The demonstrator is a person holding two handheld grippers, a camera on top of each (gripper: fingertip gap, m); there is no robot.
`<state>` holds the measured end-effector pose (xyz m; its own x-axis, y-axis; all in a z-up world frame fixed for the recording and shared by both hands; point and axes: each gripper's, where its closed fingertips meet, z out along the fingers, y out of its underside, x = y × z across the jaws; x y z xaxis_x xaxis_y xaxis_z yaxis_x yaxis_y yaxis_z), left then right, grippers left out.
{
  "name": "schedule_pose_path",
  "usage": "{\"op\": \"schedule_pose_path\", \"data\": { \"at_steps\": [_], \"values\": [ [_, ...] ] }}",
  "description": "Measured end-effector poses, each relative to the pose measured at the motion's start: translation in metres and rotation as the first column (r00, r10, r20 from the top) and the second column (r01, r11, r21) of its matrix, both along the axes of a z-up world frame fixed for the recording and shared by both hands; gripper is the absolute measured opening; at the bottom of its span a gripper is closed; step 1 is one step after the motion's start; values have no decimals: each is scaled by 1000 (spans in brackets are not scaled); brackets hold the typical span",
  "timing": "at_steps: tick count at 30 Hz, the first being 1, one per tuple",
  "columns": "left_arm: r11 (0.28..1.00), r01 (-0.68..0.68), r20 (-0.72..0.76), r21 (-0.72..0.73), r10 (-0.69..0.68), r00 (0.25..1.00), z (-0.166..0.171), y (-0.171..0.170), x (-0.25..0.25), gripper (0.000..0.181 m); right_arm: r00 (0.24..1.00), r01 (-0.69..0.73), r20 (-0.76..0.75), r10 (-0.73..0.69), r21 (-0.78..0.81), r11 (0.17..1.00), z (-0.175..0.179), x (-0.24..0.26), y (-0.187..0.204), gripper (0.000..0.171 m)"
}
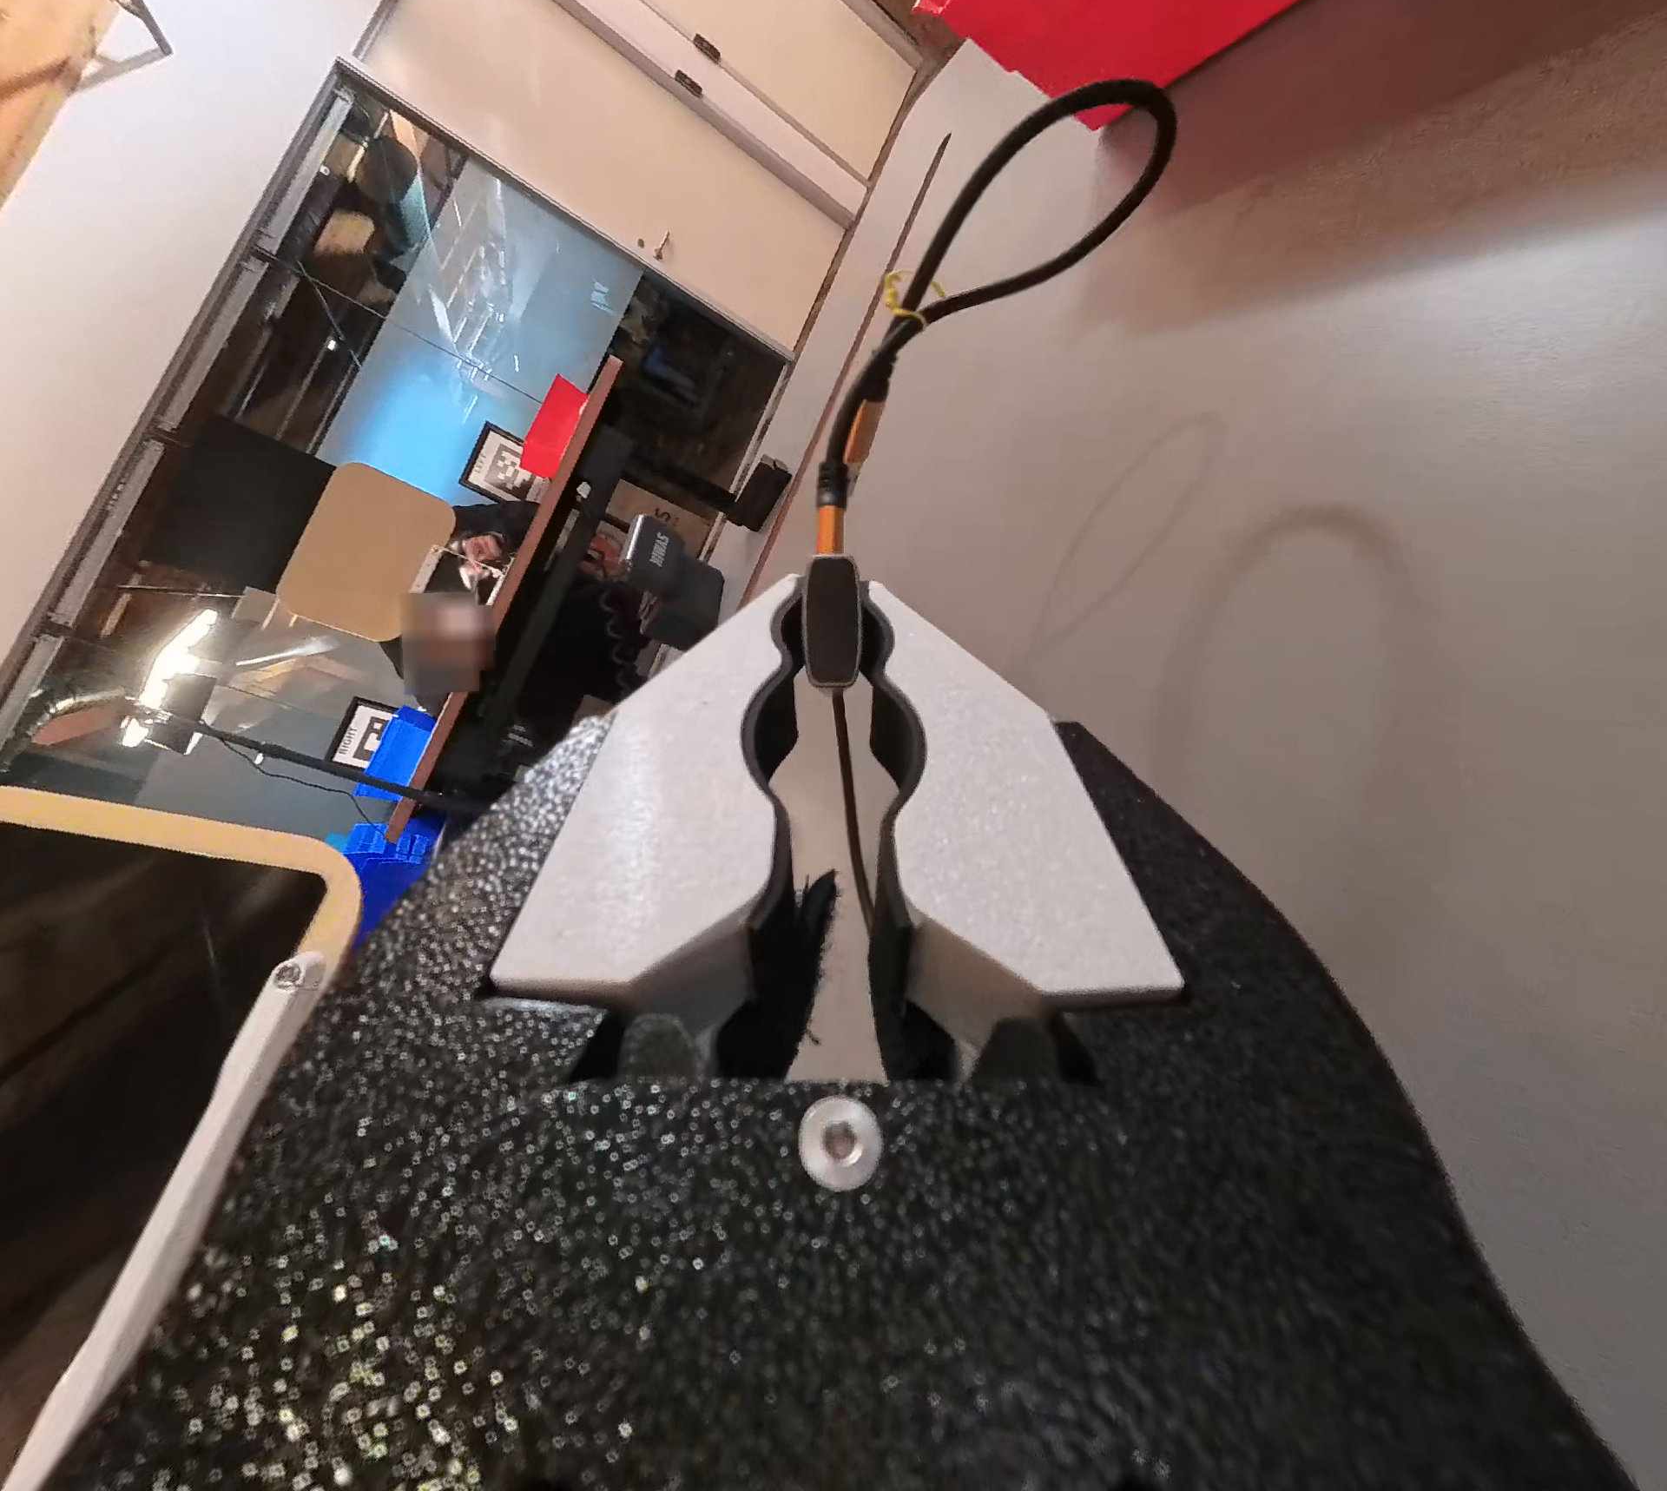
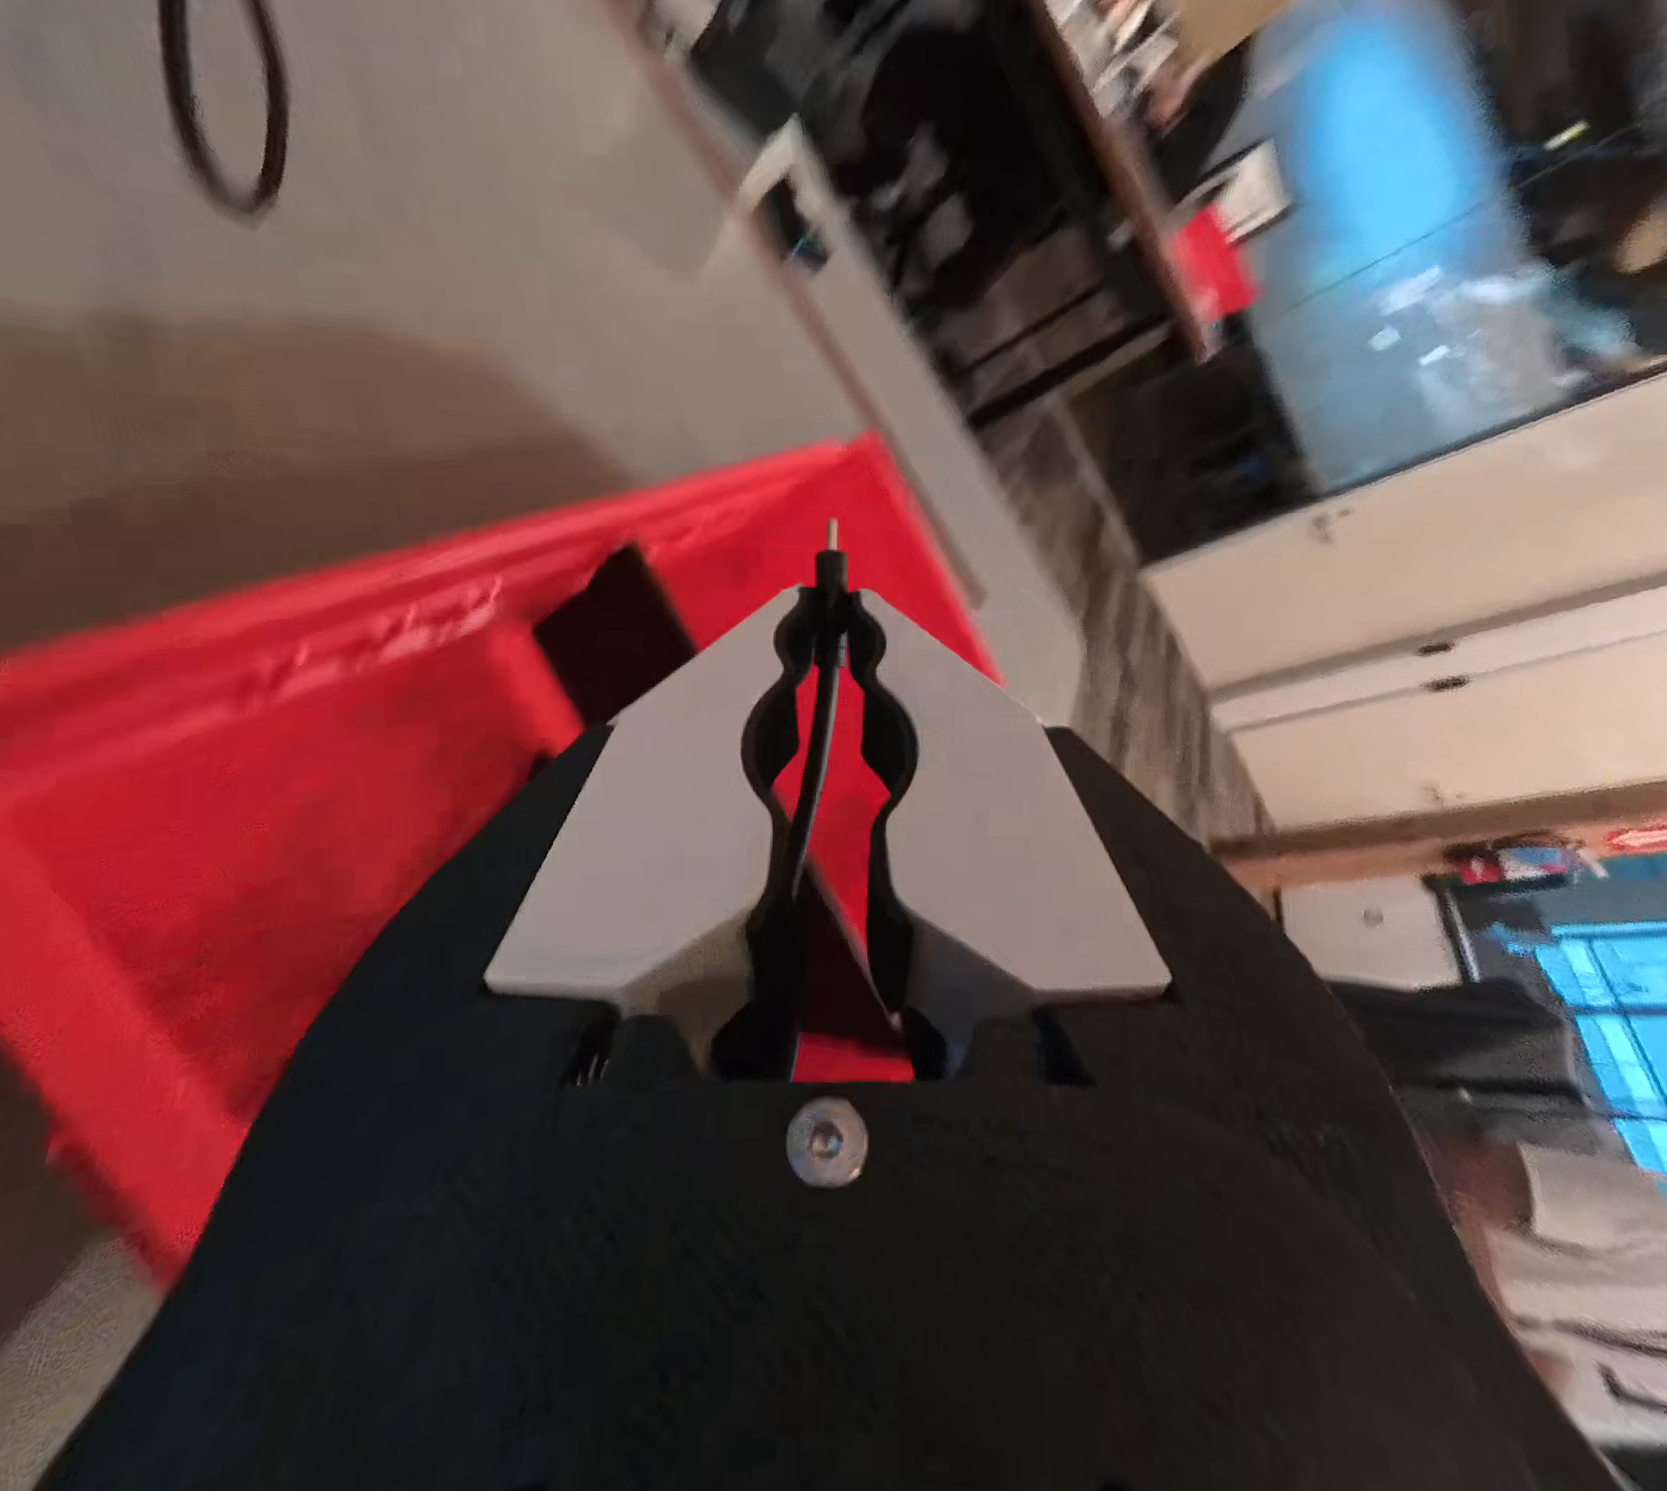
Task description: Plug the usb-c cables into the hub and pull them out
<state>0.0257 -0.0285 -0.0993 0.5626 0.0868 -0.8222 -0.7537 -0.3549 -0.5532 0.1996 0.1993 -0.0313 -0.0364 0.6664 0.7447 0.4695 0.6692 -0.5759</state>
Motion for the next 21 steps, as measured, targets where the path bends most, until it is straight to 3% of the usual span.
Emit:
{"op": "schedule_pose_path", "data": {
  "at_steps": [4,6,7,9,11,13,15,19,21],
  "values": [
    [999,15,4,-29,-15,1000,-7,4,3,8,919,99,390,-59,-83,992,-73,24,8,6],
    [999,19,-6,-39,-19,1000,-10,6,5,8,901,129,431,-38,-182,975,-85,24,5,7],
    [999,20,-10,-46,-20,1000,-11,6,5,8,909,159,410,-71,-186,970,-80,22,10,18],
    [998,24,-13,-58,-25,1000,-14,7,6,8,911,243,378,-167,-163,956,-60,24,17,63],
    [997,28,-10,-70,-28,1000,-17,8,7,8,936,286,251,-246,-137,949,-20,20,14,87],
    [996,32,-9,-79,-33,999,-20,9,8,8,973,229,57,-224,-111,967,24,3,-9,81],
    [995,35,-14,-89,-36,999,-22,11,9,8,989,136,-51,-135,1,991,44,-25,-48,65],
    [992,58,-22,-110,-61,998,-27,12,14,8,972,-235,60,227,215,948,-10,-103,-157,48],
    [988,96,-13,-119,-98,995,-30,12,19,8,936,-349,144,321,258,901,-49,-131,-185,47]
  ]
}}
